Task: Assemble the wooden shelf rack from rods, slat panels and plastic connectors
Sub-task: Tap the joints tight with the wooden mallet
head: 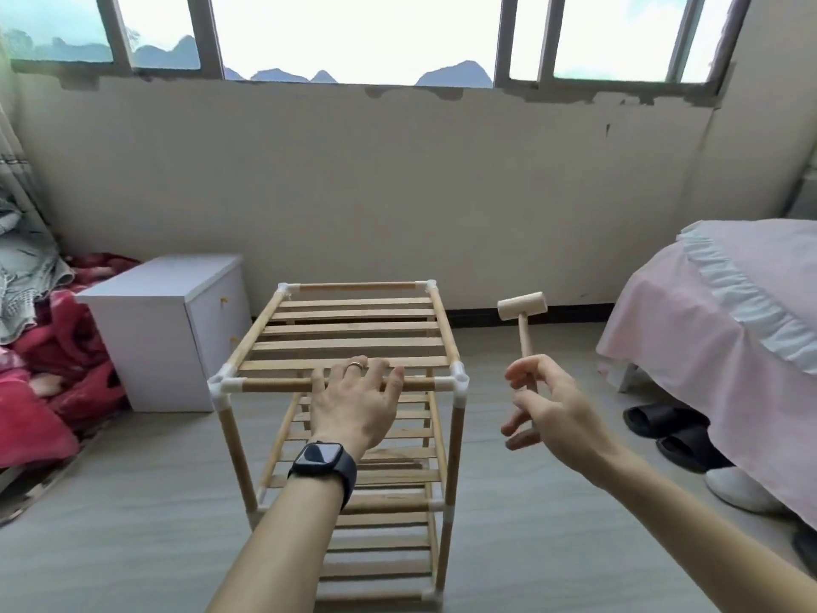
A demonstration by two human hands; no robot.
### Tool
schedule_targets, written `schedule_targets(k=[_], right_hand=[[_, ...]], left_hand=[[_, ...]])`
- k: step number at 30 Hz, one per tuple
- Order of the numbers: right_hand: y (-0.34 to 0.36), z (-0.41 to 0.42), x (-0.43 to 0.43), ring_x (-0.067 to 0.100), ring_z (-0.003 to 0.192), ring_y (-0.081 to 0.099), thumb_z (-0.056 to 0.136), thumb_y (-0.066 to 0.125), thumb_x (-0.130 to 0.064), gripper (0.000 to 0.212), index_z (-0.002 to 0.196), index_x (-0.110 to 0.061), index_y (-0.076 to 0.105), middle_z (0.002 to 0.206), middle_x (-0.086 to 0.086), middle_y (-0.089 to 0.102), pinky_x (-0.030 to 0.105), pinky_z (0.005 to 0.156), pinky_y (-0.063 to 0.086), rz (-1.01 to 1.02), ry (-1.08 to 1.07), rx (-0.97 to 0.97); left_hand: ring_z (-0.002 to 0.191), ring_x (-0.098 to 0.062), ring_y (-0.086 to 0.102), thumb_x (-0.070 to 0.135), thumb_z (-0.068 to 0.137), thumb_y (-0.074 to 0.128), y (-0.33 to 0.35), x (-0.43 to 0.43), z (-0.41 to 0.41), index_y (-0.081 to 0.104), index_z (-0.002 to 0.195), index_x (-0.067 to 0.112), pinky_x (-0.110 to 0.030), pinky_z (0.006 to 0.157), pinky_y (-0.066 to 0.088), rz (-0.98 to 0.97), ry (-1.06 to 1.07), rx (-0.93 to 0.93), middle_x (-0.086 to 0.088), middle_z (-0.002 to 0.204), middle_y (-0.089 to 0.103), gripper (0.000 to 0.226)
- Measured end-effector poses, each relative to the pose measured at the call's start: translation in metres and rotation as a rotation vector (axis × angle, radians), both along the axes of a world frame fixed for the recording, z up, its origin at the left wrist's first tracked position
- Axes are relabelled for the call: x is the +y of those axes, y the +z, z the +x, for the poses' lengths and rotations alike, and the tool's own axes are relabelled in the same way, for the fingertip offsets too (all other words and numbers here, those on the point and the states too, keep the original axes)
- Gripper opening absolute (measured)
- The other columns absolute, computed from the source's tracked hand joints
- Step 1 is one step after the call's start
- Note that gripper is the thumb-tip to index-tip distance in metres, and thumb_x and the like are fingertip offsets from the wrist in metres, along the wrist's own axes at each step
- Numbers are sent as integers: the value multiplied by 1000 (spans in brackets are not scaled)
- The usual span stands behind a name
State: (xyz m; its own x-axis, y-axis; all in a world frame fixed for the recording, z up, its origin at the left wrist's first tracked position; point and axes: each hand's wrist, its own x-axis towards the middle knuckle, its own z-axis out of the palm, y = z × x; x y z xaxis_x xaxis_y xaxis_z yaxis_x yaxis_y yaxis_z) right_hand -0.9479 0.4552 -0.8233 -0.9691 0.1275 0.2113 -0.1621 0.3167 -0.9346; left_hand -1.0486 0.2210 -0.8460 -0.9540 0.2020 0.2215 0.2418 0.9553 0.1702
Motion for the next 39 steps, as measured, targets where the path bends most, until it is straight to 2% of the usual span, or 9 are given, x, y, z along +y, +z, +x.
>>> schedule_targets(k=[4,8,10,16,20,25,29,34,39], right_hand=[[3,15,7,0,69,57,104,45,-8,23,113,-25,58,93,-2,59,18,59,43,473,-157,171],[18,29,16,14,57,56,94,50,-9,46,135,-31,50,73,0,63,26,51,43,696,-94,98],[25,32,17,10,55,56,91,53,-14,35,122,-23,67,70,-6,66,21,50,39,855,-120,16],[46,32,11,10,45,46,80,45,-38,32,73,-28,74,48,-11,57,19,42,33,704,-61,-16],[53,29,13,6,42,41,102,54,-29,27,81,-27,71,45,-15,48,16,42,32,590,-115,109],[40,38,12,13,45,44,108,36,-37,30,92,-25,58,55,2,50,25,45,33,514,-311,457],[18,41,16,12,48,50,107,38,-37,32,85,-27,60,61,-3,60,26,47,35,882,-91,-93],[27,41,20,9,42,42,105,33,-42,35,85,-26,57,53,5,50,25,42,31,514,-280,348],[22,35,24,12,58,56,107,34,-40,39,84,-28,62,63,-6,60,26,51,37,869,-167,-137]], left_hand=[[141,-26,38,63,101,8,-1,-1,-2,43,142,39,-53,114,18,4,-7,8,-1,155,42,59],[140,-28,39,64,100,8,-3,1,-4,45,140,38,-54,112,19,-3,9,18,-2,154,44,61],[138,-29,40,63,100,8,-4,1,-3,45,139,38,-54,112,20,-6,14,24,-2,152,45,60],[137,-28,40,60,102,11,0,2,2,45,139,37,-52,112,21,-2,10,21,-2,150,46,55],[138,-28,38,59,103,13,2,1,5,44,140,35,-52,114,19,7,-9,23,-3,151,45,53],[137,-28,39,59,103,13,-2,0,3,45,139,35,-53,114,18,7,-9,48,-4,149,47,54],[135,-28,41,60,103,12,-5,2,0,46,137,35,-52,113,19,-2,10,64,-3,147,49,55],[136,-29,41,61,102,11,-6,2,-4,46,137,35,-53,113,19,0,10,63,-4,146,49,57],[136,-29,41,61,102,10,-8,2,-3,46,138,33,-54,114,17,10,1,69,-4,145,50,59]])
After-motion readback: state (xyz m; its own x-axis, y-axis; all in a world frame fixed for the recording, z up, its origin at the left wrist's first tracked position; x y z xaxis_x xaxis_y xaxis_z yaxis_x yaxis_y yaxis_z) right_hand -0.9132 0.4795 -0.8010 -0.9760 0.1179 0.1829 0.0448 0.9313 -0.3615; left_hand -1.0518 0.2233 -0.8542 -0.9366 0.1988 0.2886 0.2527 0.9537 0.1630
